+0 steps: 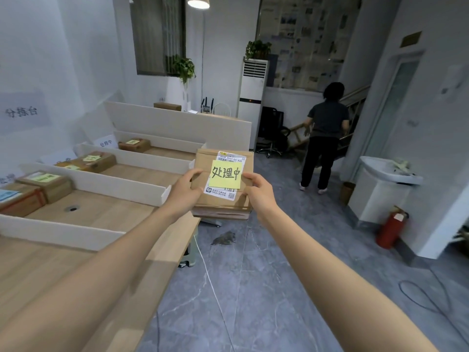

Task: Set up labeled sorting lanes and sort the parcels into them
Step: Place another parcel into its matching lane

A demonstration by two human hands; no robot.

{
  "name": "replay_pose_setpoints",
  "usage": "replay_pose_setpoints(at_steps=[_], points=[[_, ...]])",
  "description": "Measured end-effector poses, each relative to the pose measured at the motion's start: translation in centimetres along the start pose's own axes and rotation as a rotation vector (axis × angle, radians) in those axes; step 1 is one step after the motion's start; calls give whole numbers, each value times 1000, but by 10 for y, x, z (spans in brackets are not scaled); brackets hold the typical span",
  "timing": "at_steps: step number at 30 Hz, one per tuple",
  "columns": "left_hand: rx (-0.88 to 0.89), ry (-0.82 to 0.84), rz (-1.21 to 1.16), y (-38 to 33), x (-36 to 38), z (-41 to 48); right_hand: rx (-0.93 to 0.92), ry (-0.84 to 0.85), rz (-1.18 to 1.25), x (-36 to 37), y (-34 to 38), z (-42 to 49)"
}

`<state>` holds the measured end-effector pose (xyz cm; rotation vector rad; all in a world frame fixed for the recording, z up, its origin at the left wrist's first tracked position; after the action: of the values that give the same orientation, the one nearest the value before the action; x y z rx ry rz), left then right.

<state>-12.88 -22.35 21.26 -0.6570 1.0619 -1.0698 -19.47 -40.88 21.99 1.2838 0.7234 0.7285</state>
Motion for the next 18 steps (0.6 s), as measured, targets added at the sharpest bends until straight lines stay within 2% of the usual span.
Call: replay_pose_setpoints(at_steps=[8,18], points=[[-28,-17,28,19,20,39,3,32,-8,20,-16,51],[-65,-122,31,32,61,139,-29,111,36,52,-18,168]])
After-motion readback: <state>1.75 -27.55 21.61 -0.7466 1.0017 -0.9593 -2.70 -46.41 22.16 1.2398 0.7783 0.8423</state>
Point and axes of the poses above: each hand's wrist, its own z-axis towards the middle knuckle, its own x-axis out of the palm, y = z × x, the point moved 5 cm from there along z, towards the middle knuckle, and after that the axes turned 11 degrees about -y, right-handed, at the moved point
